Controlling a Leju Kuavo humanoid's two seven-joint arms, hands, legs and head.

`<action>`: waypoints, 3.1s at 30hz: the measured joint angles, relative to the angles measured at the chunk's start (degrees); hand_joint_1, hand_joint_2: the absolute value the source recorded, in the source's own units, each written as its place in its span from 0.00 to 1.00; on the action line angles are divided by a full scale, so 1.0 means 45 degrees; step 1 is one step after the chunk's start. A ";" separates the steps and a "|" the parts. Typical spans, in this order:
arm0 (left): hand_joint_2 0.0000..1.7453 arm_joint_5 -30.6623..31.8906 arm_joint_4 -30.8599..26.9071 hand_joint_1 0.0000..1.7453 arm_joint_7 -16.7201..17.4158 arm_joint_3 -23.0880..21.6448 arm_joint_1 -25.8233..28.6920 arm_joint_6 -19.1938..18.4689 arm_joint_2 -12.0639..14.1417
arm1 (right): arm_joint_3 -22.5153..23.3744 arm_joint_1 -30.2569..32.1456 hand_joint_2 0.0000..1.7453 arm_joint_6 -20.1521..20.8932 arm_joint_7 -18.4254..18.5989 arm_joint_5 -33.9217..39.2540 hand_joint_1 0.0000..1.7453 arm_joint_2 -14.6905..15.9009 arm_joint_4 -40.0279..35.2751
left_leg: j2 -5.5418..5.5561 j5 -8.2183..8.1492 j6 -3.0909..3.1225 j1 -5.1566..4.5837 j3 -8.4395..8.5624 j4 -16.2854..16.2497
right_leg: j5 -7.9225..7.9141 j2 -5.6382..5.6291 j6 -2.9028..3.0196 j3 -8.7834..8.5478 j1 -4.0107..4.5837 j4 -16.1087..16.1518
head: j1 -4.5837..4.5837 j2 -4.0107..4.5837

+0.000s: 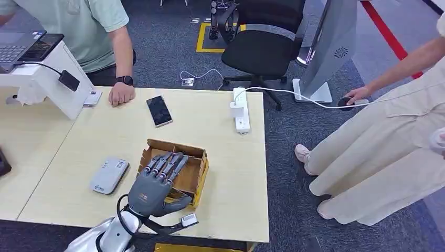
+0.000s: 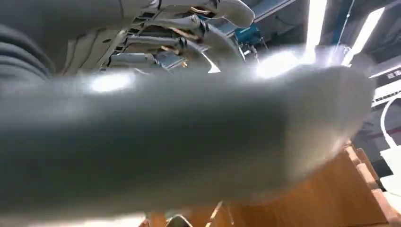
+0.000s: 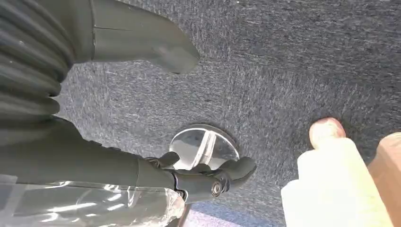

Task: Pass the card to the sensor for recognition and then transmit it.

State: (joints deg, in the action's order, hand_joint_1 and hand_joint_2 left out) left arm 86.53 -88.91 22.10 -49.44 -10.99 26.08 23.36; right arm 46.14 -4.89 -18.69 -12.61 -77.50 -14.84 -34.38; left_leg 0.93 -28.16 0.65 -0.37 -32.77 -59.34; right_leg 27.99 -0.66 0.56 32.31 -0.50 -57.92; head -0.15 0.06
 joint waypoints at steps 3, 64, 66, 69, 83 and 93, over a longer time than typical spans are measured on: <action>0.00 0.0000 -0.0049 0.00 -0.0045 0.0039 -0.0131 -0.0044 -0.0010 | 0.0000 -0.0015 1.00 0.0054 -0.0005 -0.0024 0.00 0.0000 0.0000 | 0.0000 0.0001 0.0000 0.0000 0.0000 0.0000 | 0.0000 0.0000 0.0000 0.0000 0.0000 -0.0001 | 0.0000 -0.0005; 1.00 0.0000 0.2079 0.00 0.1617 -0.2414 -0.3568 -0.1375 -0.1302 | -0.0505 -0.0301 1.00 0.0073 0.0005 0.0083 0.00 -0.0175 0.0238 | -0.0001 0.0000 0.0000 -0.0001 -0.0001 -0.0001 | 0.0000 -0.0003 0.0000 0.0001 -0.0001 -0.0001 | 0.0005 -0.0005; 1.00 0.0000 0.2123 0.00 0.1631 -0.2462 -0.3616 -0.1384 -0.1316 | -0.0534 -0.0302 1.00 0.0073 0.0005 0.0083 0.00 -0.0175 0.0253 | -0.0001 0.0000 0.0000 -0.0001 -0.0001 -0.0001 | 0.0000 -0.0003 0.0000 0.0002 -0.0001 -0.0001 | 0.0000 -0.0005; 1.00 0.0000 0.2181 0.00 0.1747 -0.2544 -0.3718 -0.1501 -0.1326 | -0.0563 -0.0301 1.00 0.0073 0.0010 0.0121 0.00 -0.0175 0.0286 | -0.0001 0.0000 0.0000 -0.0001 -0.0001 -0.0001 | 0.0000 -0.0003 0.0000 0.0004 0.0000 -0.0001 | 0.0000 -0.0005; 1.00 0.0000 0.2278 0.00 0.1821 -0.2991 -0.4284 -0.1914 -0.1374 | -0.0636 -0.0296 1.00 0.0102 0.0257 0.0214 0.00 -0.0253 0.0316 | -0.0001 0.0000 0.0000 -0.0001 -0.0002 -0.0001 | 0.0000 -0.0004 0.0001 0.0004 0.0000 -0.0001 | 0.0000 -0.0005; 1.00 0.0000 0.2497 0.00 0.0168 -0.3050 -0.4154 -0.2074 -0.1516 | -0.0622 -0.0295 1.00 0.0102 0.0194 0.0102 0.00 -0.0277 0.0311 | 0.0001 0.0000 0.0000 -0.0002 -0.0003 -0.0001 | 0.0000 -0.0001 0.0001 0.0003 -0.0001 -0.0001 | 0.0000 -0.0005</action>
State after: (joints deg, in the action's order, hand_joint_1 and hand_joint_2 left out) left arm 86.53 -77.68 22.86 -63.17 -29.68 16.74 16.54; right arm 43.34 -6.22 -18.23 -11.74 -77.05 -16.09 -32.98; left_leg 0.94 -28.16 0.65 -0.38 -32.78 -59.35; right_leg 27.99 -0.66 0.56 32.32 -0.51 -57.92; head -0.15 0.04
